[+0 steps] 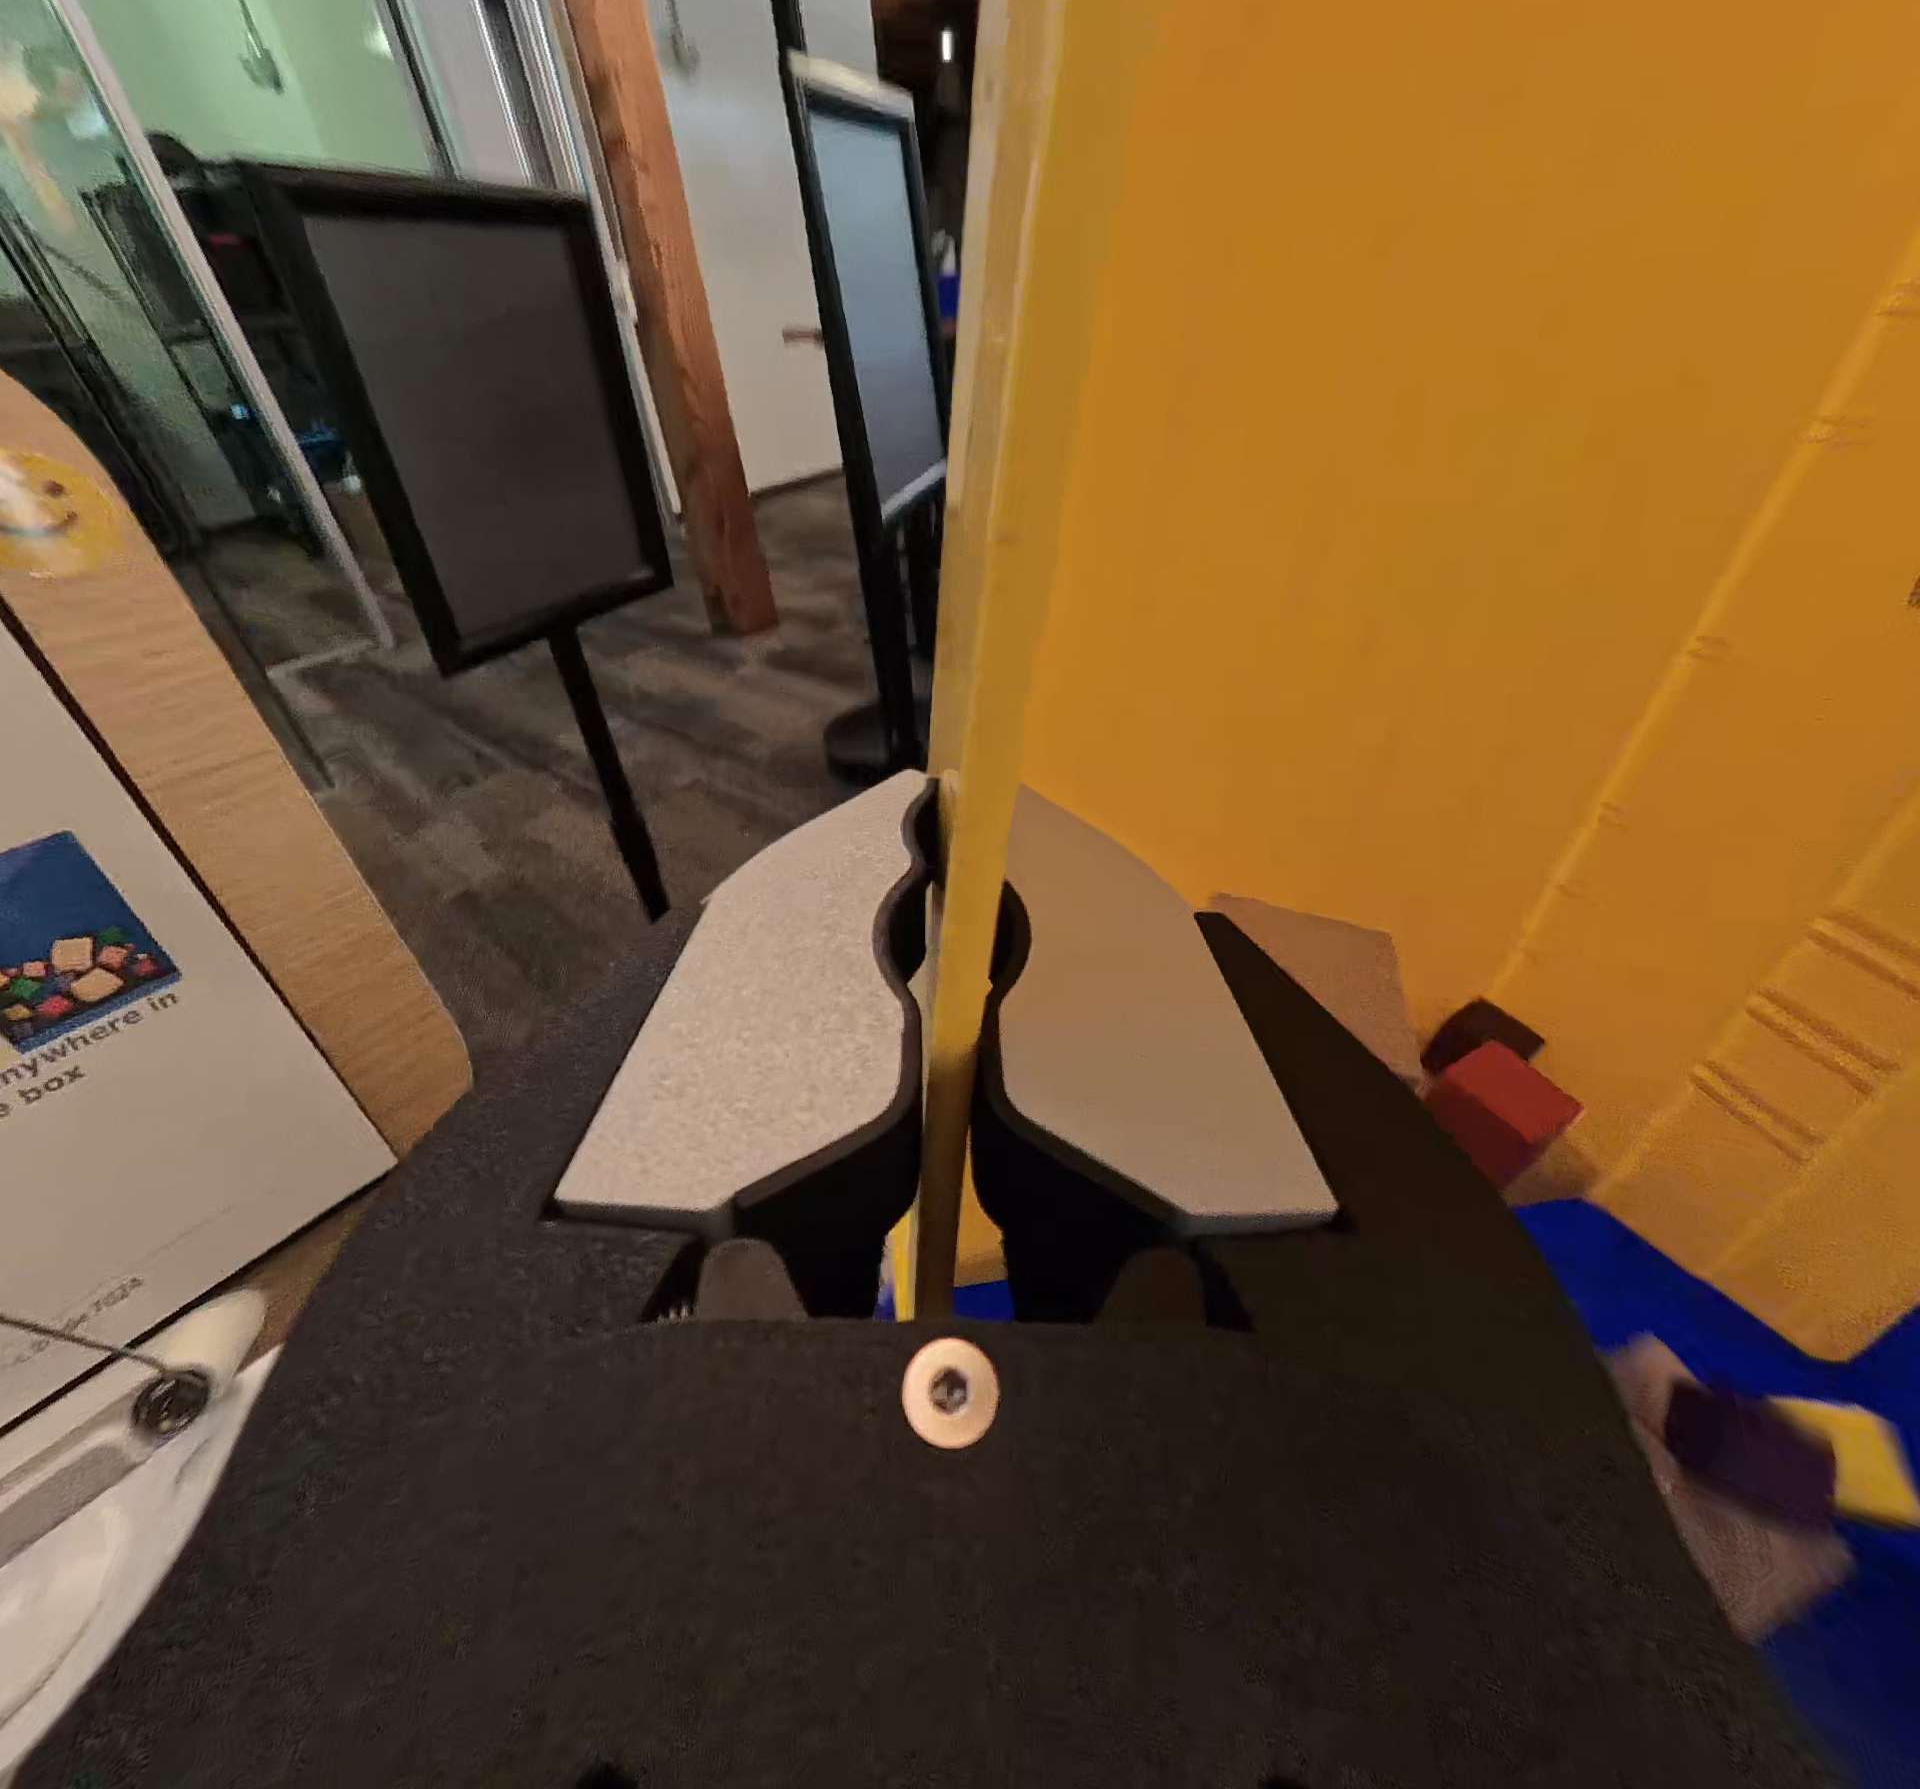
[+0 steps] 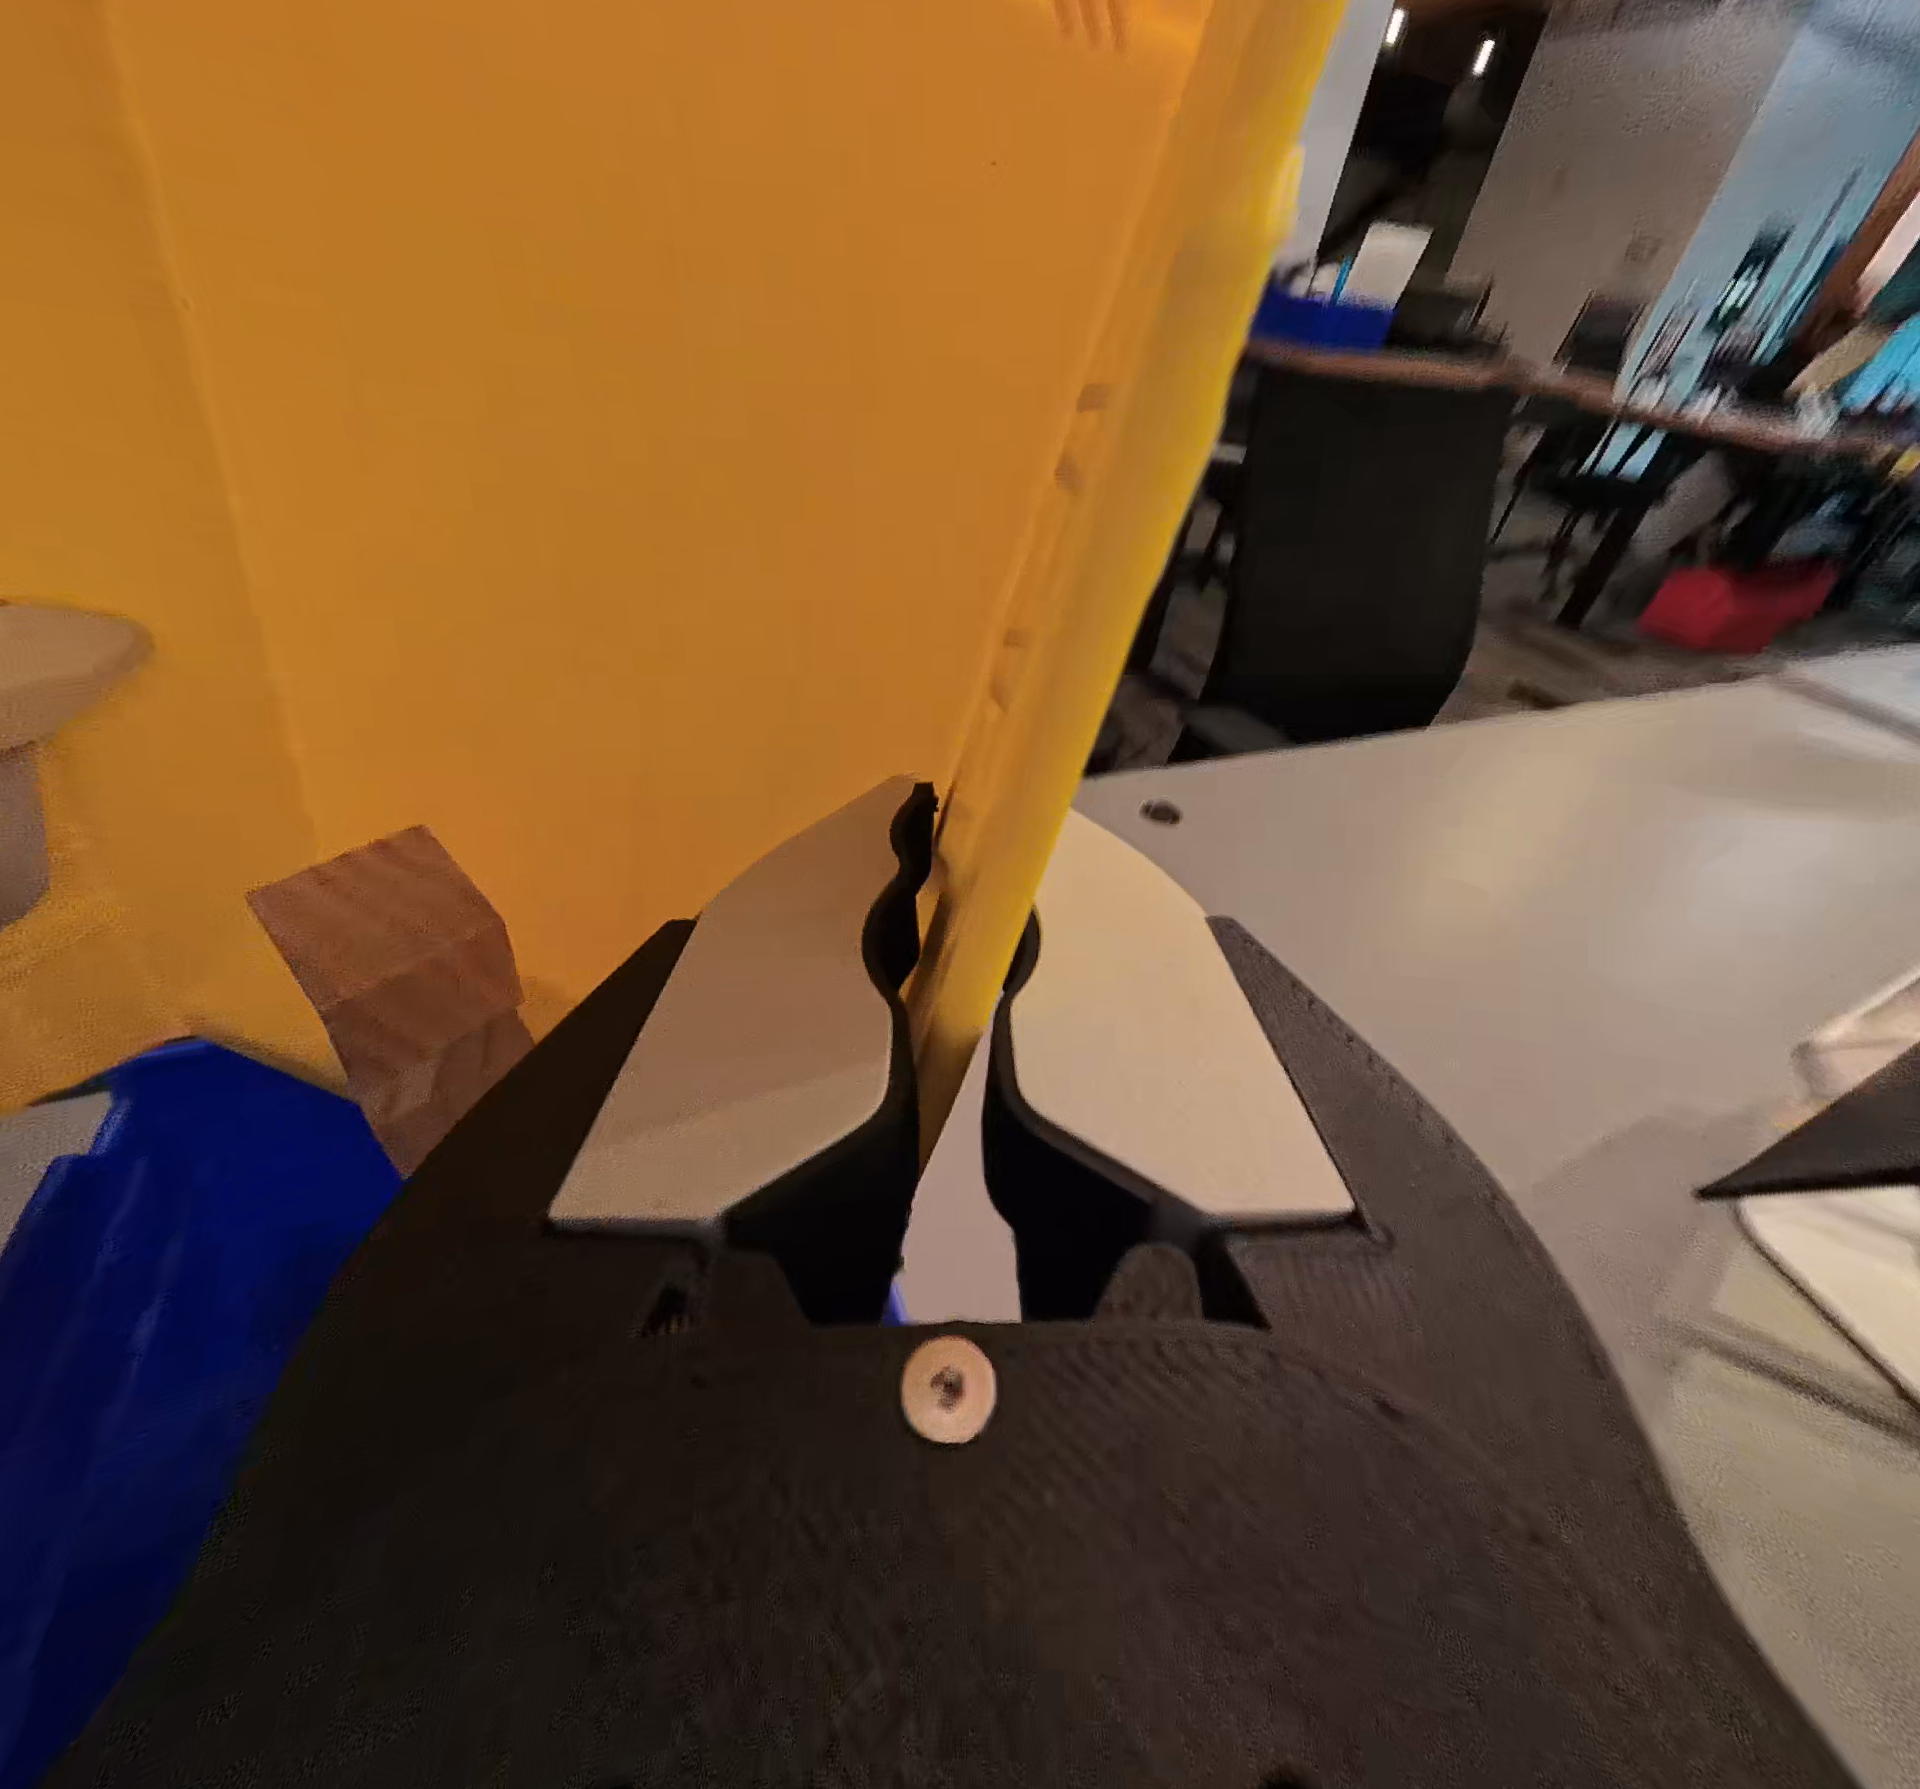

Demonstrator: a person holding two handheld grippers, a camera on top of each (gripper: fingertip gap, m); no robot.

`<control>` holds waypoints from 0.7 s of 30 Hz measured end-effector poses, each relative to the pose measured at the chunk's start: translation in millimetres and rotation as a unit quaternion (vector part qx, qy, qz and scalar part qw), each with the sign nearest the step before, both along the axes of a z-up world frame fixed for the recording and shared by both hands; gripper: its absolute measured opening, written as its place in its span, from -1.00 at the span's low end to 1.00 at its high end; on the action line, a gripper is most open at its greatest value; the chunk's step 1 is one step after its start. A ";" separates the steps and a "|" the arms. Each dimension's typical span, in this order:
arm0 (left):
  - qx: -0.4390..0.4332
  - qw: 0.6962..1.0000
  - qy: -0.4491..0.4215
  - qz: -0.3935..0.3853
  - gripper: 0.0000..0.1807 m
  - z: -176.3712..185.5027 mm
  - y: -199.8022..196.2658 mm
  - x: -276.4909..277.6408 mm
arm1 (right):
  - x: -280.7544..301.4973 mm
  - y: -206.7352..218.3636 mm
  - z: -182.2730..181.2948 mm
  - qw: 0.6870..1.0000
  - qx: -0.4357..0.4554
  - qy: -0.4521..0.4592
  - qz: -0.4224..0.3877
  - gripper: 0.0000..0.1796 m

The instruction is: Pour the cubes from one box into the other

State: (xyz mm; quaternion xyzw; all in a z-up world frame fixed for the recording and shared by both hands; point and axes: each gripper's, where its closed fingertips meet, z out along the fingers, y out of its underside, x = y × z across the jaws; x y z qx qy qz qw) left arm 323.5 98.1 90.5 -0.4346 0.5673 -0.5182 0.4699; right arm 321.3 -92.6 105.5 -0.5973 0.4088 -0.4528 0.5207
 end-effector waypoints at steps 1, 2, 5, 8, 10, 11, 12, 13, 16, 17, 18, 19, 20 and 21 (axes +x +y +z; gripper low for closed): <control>0.011 1.000 0.016 0.001 -0.97 -5.5 -1.0 1.3 | 2.0 -1.0 -4.0 1.000 0.004 0.015 0.002 -0.93; 0.011 1.000 0.017 -0.003 -0.97 -7.4 -1.4 1.0 | 0.9 -1.1 -5.4 1.000 0.002 0.017 0.003 -0.92; -0.001 1.000 -0.007 -0.006 -0.97 -3.5 -0.4 -3.3 | -5.8 0.7 -2.1 1.000 -0.004 -0.010 0.007 -0.91; -0.020 0.998 -0.054 -0.014 -0.97 11.9 -2.1 -10.2 | -18.4 -0.4 20.2 0.998 -0.011 -0.070 0.000 -0.92; 0.002 0.999 -0.036 0.001 -0.97 8.4 0.3 -6.5 | -7.5 0.3 10.2 0.999 -0.006 -0.033 0.007 -0.91; 0.005 1.000 -0.009 -0.005 -0.97 3.0 -2.0 -4.2 | -5.4 -1.2 6.9 1.000 0.000 -0.014 0.007 -0.92; 0.002 1.000 -0.006 -0.013 -0.97 3.2 -4.1 -4.5 | -9.0 -1.8 9.8 1.000 -0.001 -0.017 0.008 -0.91; -0.004 0.999 -0.030 -0.019 -0.97 9.5 -5.1 -7.0 | -15.6 -1.8 17.5 0.999 -0.007 -0.043 0.008 -0.90; -0.008 0.999 -0.049 -0.004 -0.96 15.0 -4.0 -9.5 | -13.4 -2.8 15.3 0.999 -0.004 -0.052 0.010 -0.90; -0.003 1.000 -0.028 -0.009 -0.97 10.0 -7.4 -8.2 | -13.5 -4.9 14.2 0.999 0.007 -0.032 0.012 -0.90; -0.003 0.999 -0.028 -0.021 -0.97 9.7 -11.2 -9.1 | -18.2 -6.6 20.8 0.999 0.009 -0.043 0.012 -0.90; -0.007 0.998 -0.054 -0.023 -0.97 15.5 -11.4 -11.9 | -22.4 -7.3 28.7 0.997 0.002 -0.072 0.012 -0.90; -0.009 0.997 -0.079 -0.010 -0.97 22.1 -8.1 -14.7 | -20.6 -7.4 28.7 0.996 -0.017 -0.086 0.009 -0.91; -0.006 0.997 -0.074 0.001 -0.97 23.0 -6.5 -15.4 | -16.7 -6.3 23.6 0.997 -0.017 -0.072 0.012 -0.90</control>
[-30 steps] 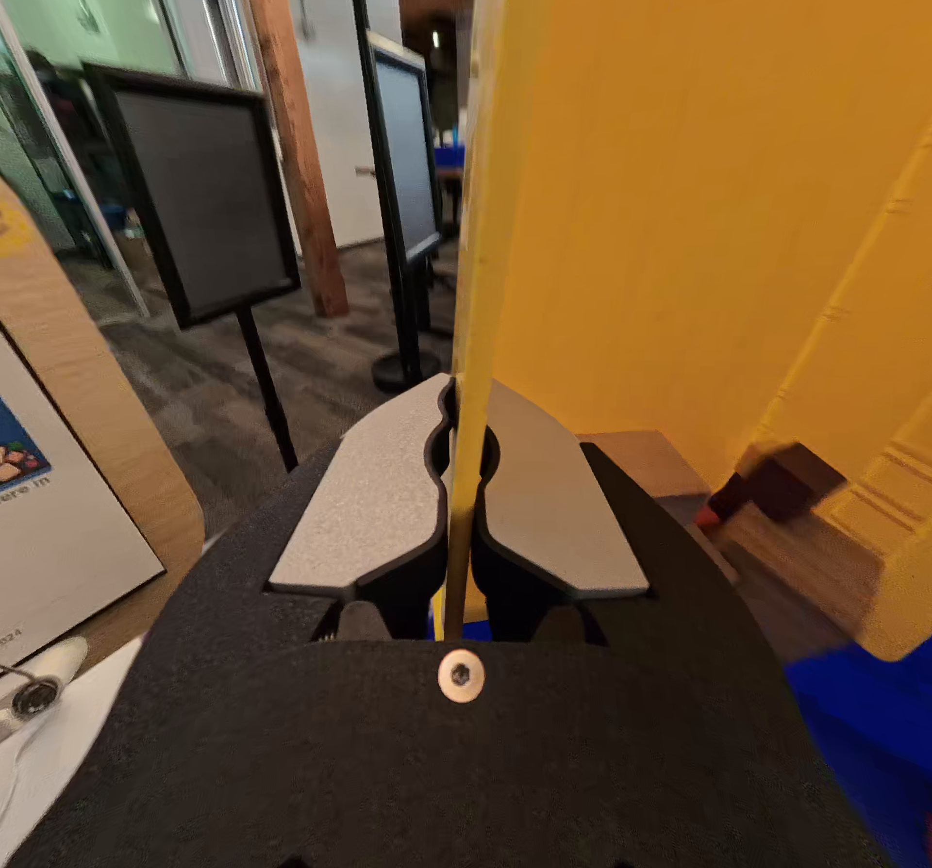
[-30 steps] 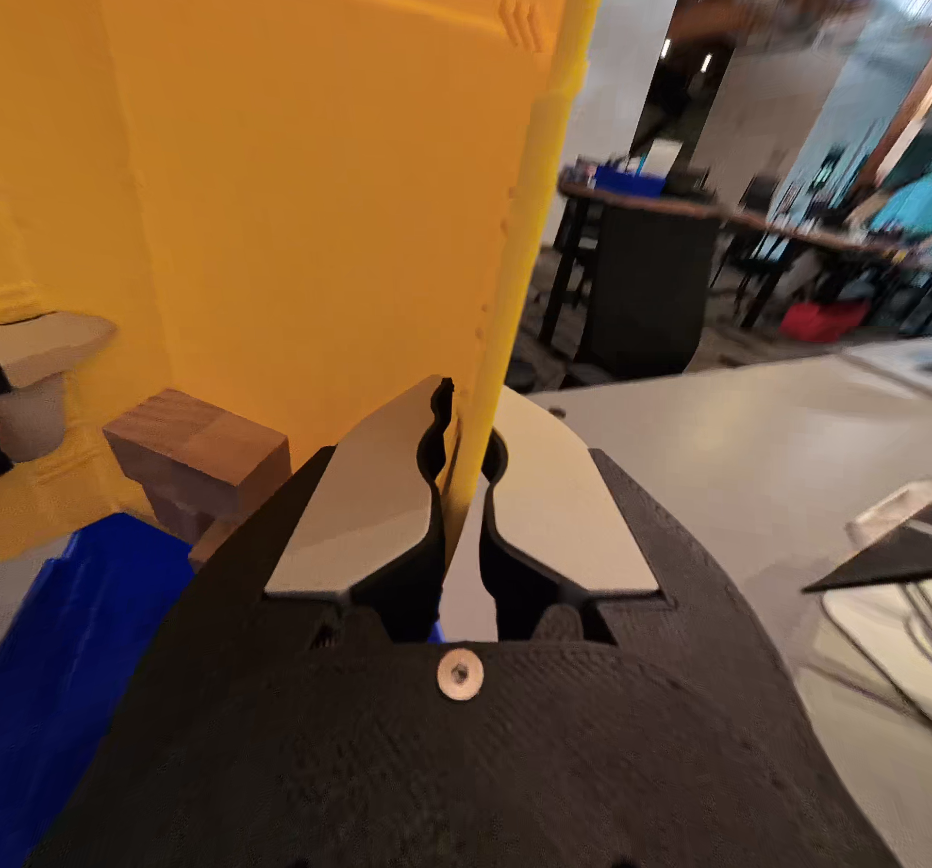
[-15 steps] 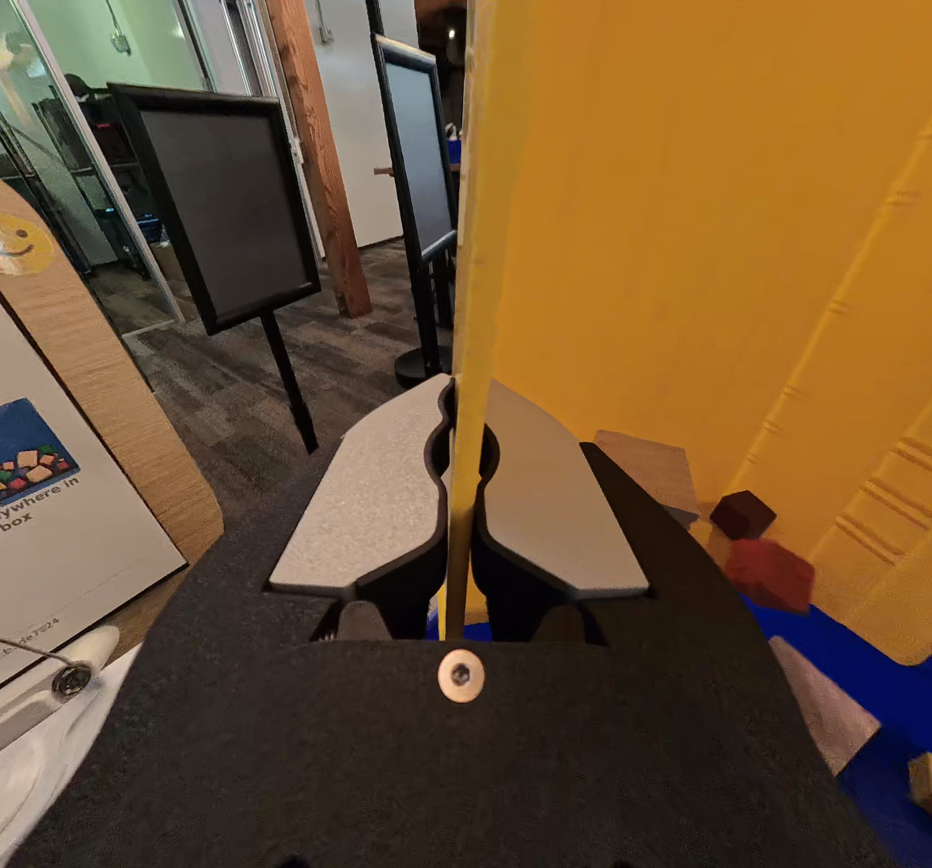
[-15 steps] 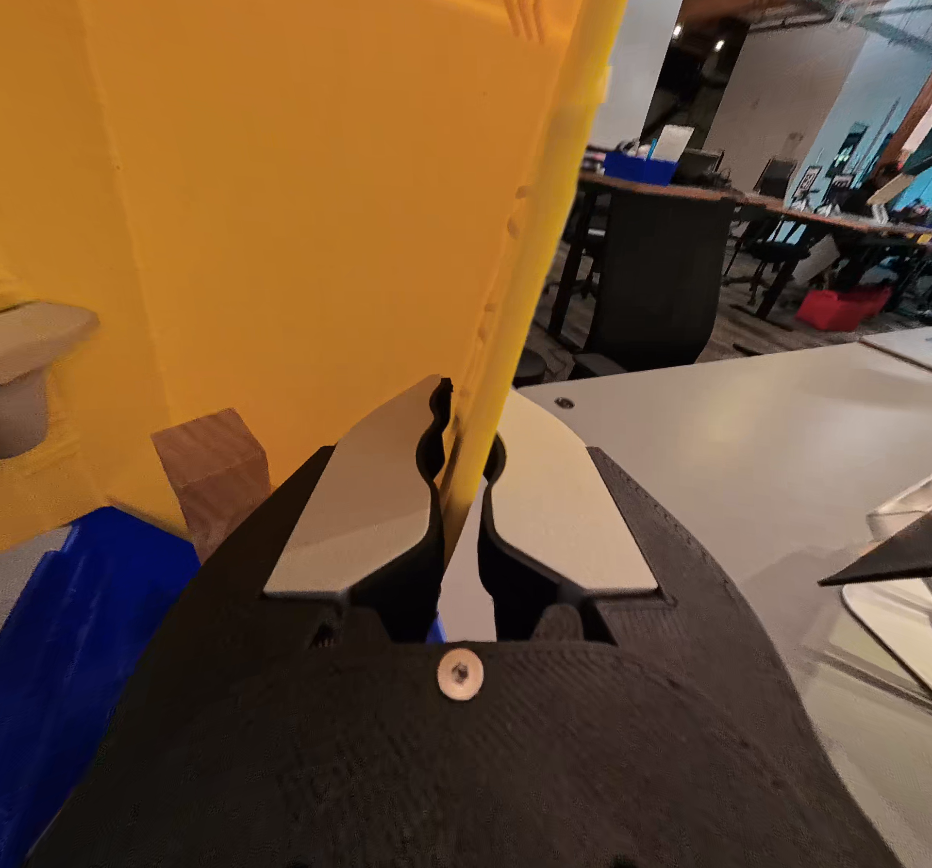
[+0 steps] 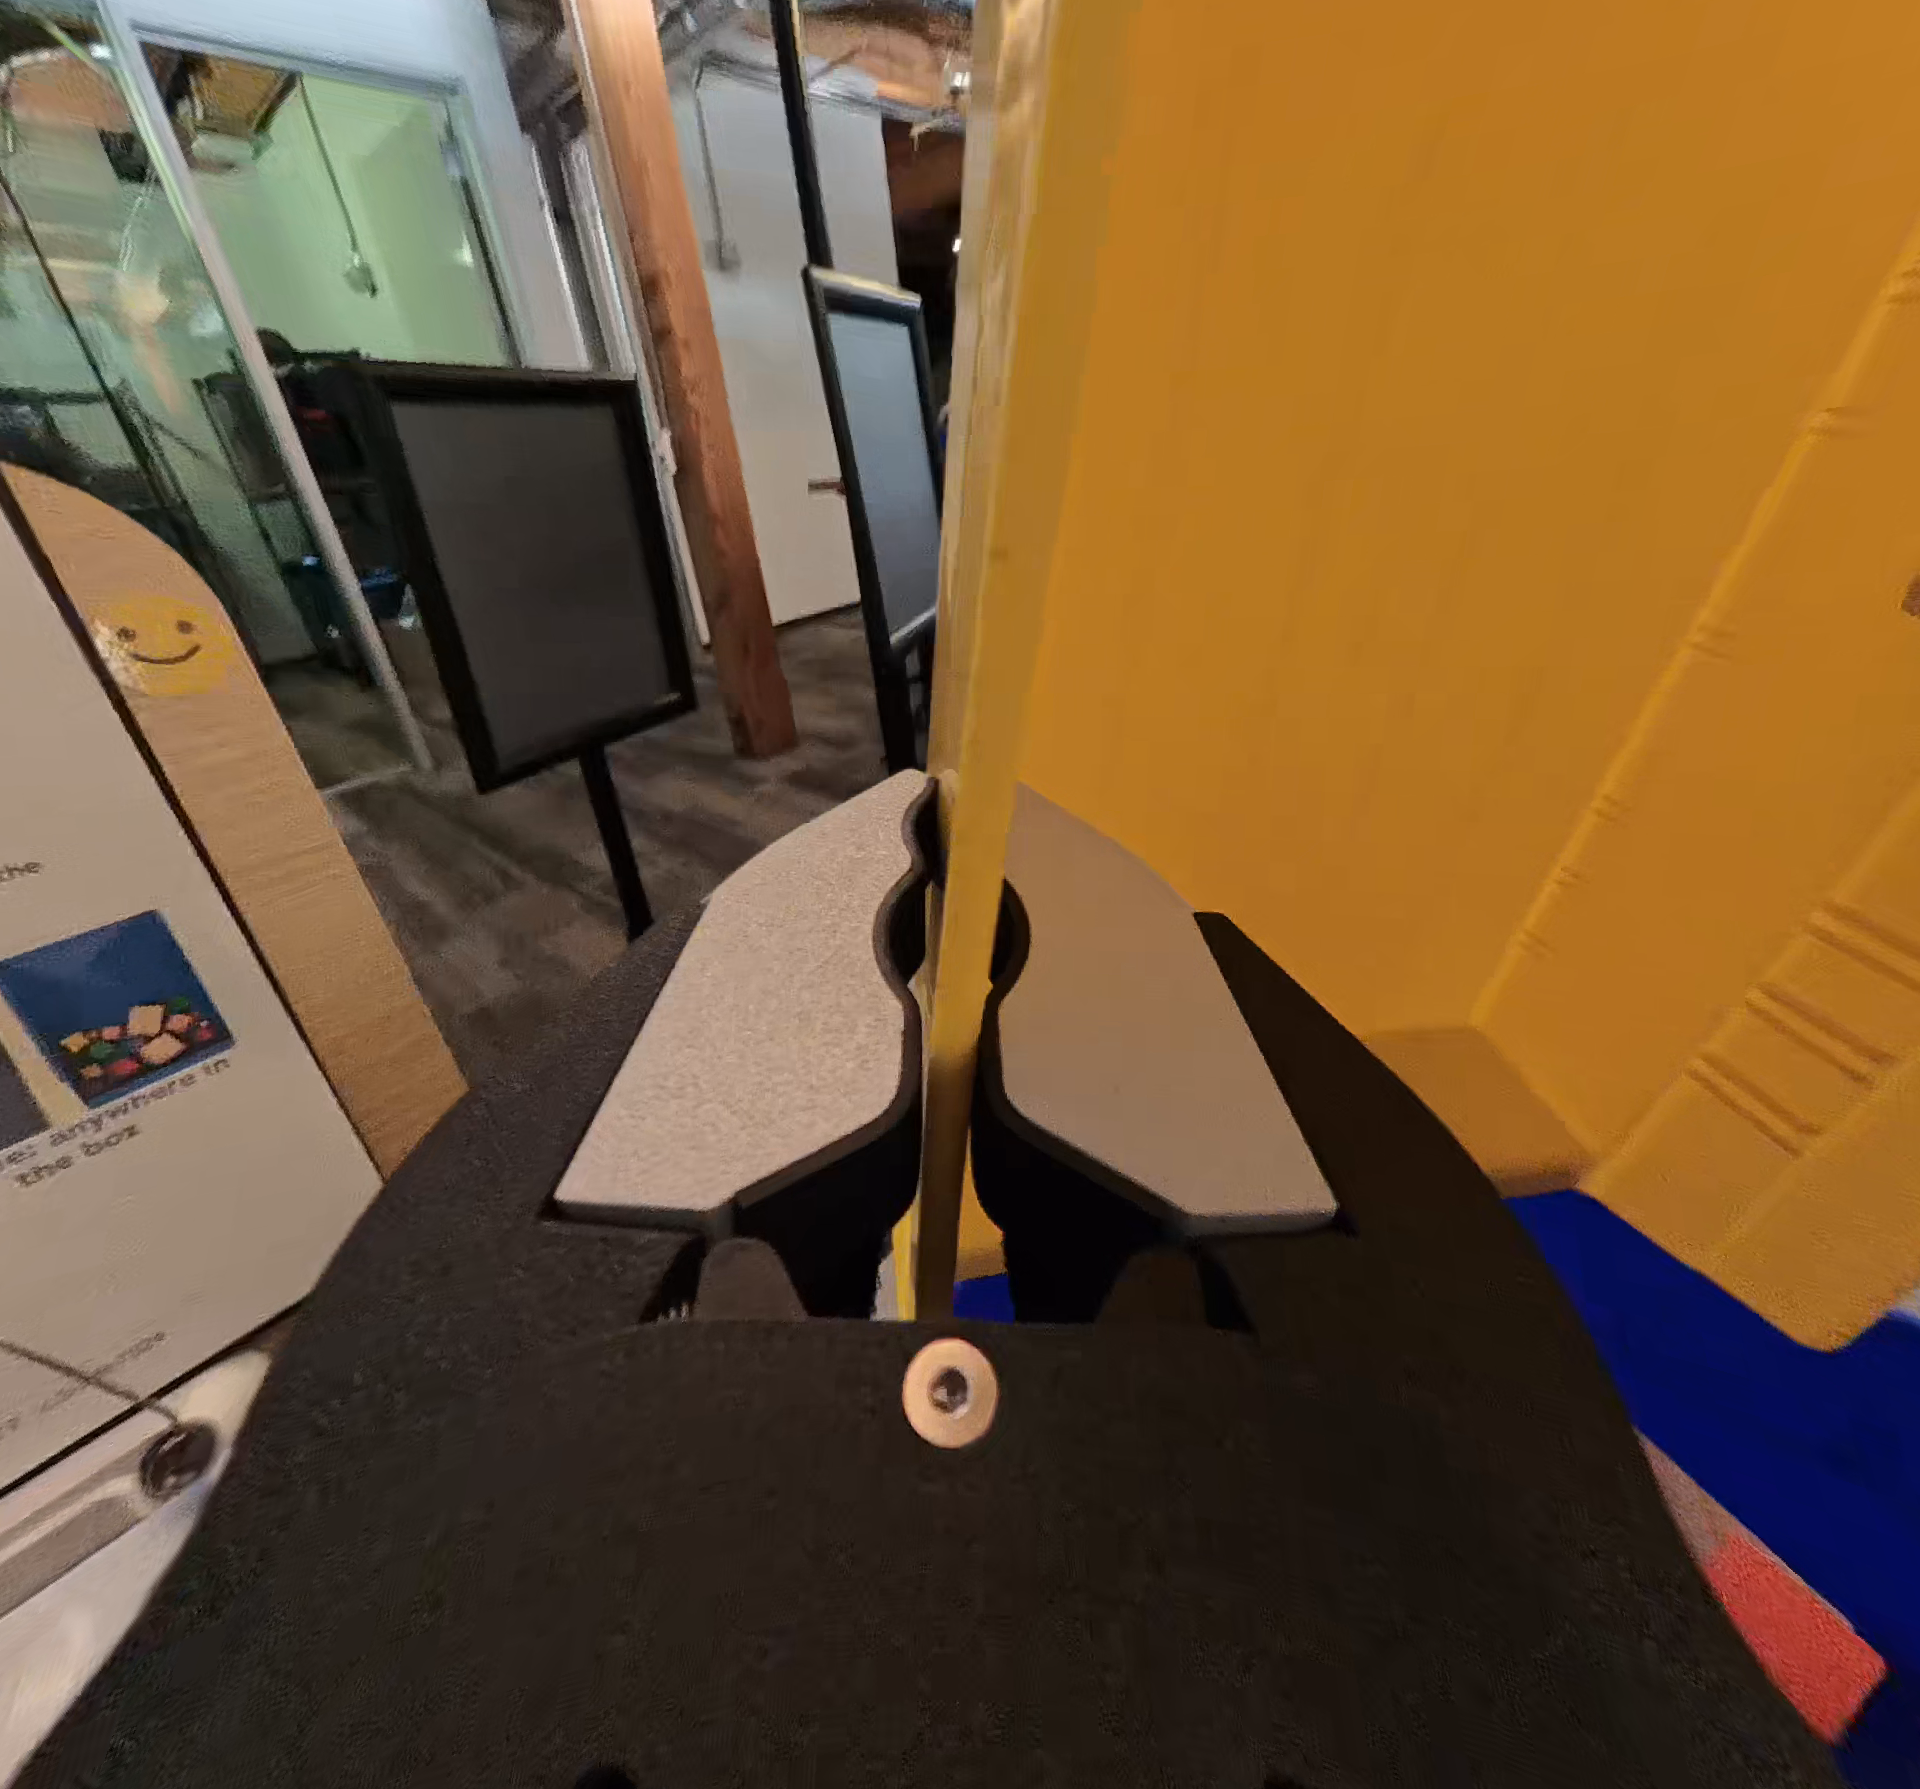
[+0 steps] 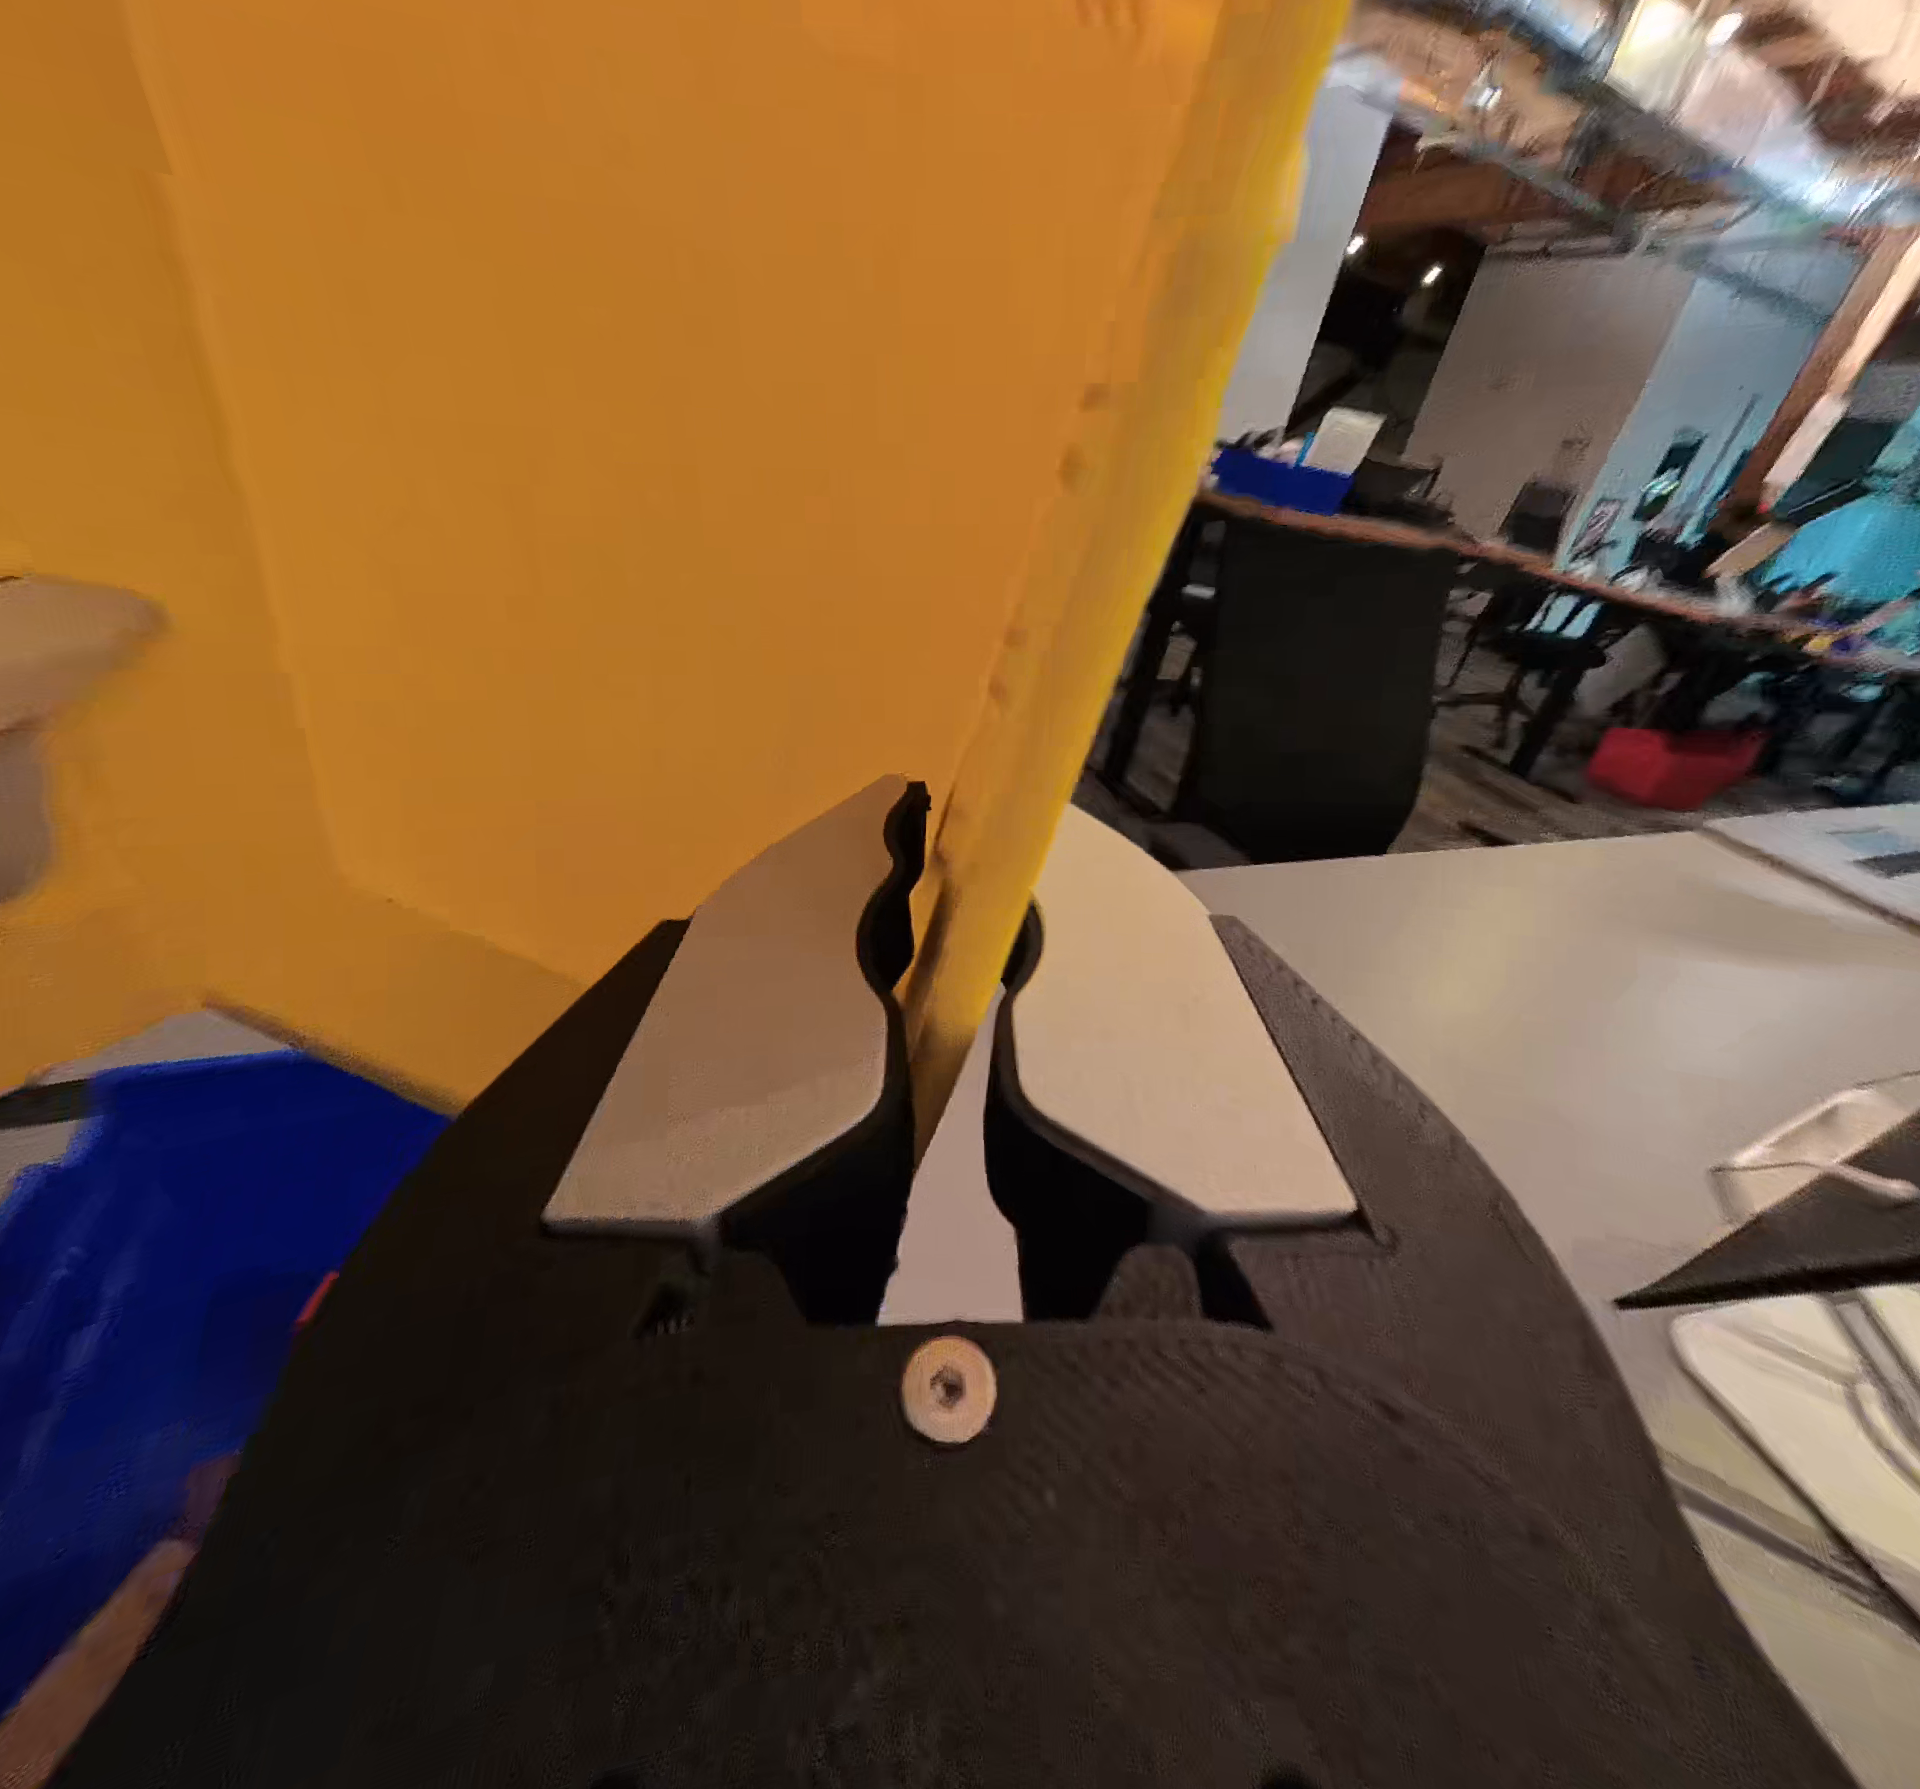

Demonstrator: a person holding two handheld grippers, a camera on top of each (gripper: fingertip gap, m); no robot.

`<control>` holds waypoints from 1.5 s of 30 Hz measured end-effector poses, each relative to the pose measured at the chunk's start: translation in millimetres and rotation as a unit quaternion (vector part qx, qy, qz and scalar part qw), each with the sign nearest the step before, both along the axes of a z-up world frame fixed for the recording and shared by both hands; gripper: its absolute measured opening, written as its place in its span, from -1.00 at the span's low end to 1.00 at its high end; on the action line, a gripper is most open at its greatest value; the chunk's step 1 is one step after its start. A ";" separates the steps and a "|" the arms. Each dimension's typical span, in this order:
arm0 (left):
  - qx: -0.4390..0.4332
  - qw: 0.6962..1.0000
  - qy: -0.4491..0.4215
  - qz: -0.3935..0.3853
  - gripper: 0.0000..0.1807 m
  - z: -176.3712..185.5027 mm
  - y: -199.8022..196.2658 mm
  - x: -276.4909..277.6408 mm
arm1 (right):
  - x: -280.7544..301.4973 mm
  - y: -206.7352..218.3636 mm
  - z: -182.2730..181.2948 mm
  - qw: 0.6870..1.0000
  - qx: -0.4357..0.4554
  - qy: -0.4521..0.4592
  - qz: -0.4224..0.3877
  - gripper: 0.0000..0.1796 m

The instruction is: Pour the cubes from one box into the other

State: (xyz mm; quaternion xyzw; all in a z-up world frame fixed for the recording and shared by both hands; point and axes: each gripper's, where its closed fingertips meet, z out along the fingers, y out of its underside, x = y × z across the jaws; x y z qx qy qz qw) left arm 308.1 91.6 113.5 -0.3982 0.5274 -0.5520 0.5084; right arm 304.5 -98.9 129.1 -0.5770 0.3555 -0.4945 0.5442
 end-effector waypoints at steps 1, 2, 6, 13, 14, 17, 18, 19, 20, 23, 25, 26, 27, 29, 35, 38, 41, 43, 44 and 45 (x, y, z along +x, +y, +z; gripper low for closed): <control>0.001 1.000 0.019 -0.005 -0.97 -1.9 -2.2 0.2 | -0.9 -0.5 -0.3 1.000 0.016 0.015 0.006 -0.89; -0.001 1.000 0.023 -0.019 -0.97 -1.1 -6.3 -0.9 | -7.1 -2.8 6.7 1.000 0.024 0.010 0.004 -0.90; -0.035 0.999 0.001 -0.004 -0.96 11.5 -1.3 -7.1 | -6.4 -0.6 14.3 1.000 0.002 -0.017 0.002 -0.90; -0.111 0.994 0.009 -0.001 -0.93 36.1 -5.8 -25.0 | -15.6 2.9 50.8 0.997 0.052 -0.017 0.063 -0.83; -0.109 0.994 0.010 0.004 -0.93 38.2 -6.8 -26.7 | -16.3 2.1 58.4 0.996 0.062 -0.012 0.068 -0.84; -0.066 0.997 0.027 -0.001 -0.83 40.1 -21.2 -27.9 | -5.9 -7.1 80.1 0.998 0.033 0.006 0.048 -0.95; -0.049 0.998 0.030 -0.005 -0.78 41.7 -26.8 -28.0 | 1.3 -7.1 88.9 0.998 0.027 0.027 0.060 -0.95; -0.041 0.998 0.042 -0.024 -0.67 42.9 -36.8 -27.5 | 10.3 -7.8 99.5 0.996 0.019 0.045 0.068 -0.95; -0.043 0.996 0.066 -0.048 -0.55 42.7 -49.6 -27.2 | 20.8 -9.2 110.6 0.995 0.005 0.063 0.072 -0.95; -0.086 0.979 0.142 -0.121 -0.41 48.7 -82.7 -37.7 | 52.1 -23.0 131.1 0.985 -0.060 0.149 0.056 -0.95; -0.120 0.968 0.155 -0.155 -0.40 57.2 -88.7 -55.5 | 65.9 -47.5 137.6 0.975 -0.117 0.187 0.015 -0.95; -0.125 0.968 0.157 -0.151 -0.40 56.6 -81.8 -64.4 | 69.7 -61.9 140.1 0.970 -0.139 0.198 -0.005 -0.95; -0.118 0.971 0.161 -0.132 -0.41 51.0 -68.9 -71.3 | 72.2 -76.6 141.5 0.966 -0.159 0.205 -0.022 -0.95; -0.092 0.968 0.217 -0.089 -0.38 16.9 -40.4 -80.3 | 74.8 -103.5 136.6 0.955 -0.189 0.227 -0.037 -0.95; -0.066 0.905 0.419 -0.009 -0.29 -111.8 9.0 -94.3 | 78.5 -168.9 105.4 0.932 -0.221 0.280 -0.069 -0.94; -0.104 0.857 0.503 -0.024 -0.18 -148.6 -3.9 -105.7 | 80.6 -185.1 91.0 0.924 -0.231 0.294 -0.078 -0.94; -0.074 0.832 0.550 0.006 -0.16 -173.0 -3.5 -108.4 | 82.3 -189.5 73.8 0.919 -0.231 0.311 -0.070 -0.94; -0.080 0.802 0.592 0.001 -0.18 -184.8 -12.0 -114.1 | 84.2 -189.4 62.9 0.918 -0.228 0.318 -0.063 -0.94; -0.090 0.790 0.606 -0.003 -0.21 -188.8 -16.5 -115.8 | 85.0 -189.4 57.2 0.917 -0.229 0.321 -0.060 -0.94; -0.091 0.777 0.622 -0.002 -0.26 -194.1 -17.6 -118.1 | 85.6 -189.6 51.0 0.915 -0.233 0.324 -0.057 -0.94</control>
